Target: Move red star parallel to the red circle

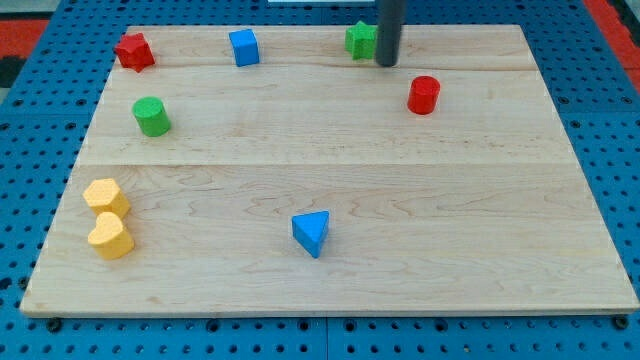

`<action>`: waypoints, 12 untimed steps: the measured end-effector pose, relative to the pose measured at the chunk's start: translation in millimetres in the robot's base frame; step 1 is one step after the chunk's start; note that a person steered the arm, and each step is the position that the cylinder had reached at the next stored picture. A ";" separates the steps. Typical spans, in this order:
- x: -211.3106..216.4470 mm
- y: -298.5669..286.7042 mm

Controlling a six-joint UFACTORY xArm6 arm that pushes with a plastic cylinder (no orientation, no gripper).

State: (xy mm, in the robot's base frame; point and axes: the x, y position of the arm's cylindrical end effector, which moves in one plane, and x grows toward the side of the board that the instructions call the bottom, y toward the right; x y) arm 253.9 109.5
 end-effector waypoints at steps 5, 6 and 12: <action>-7.0 -68.7; 1.0 -90.3; -19.4 -230.2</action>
State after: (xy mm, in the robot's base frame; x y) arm 234.5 -120.7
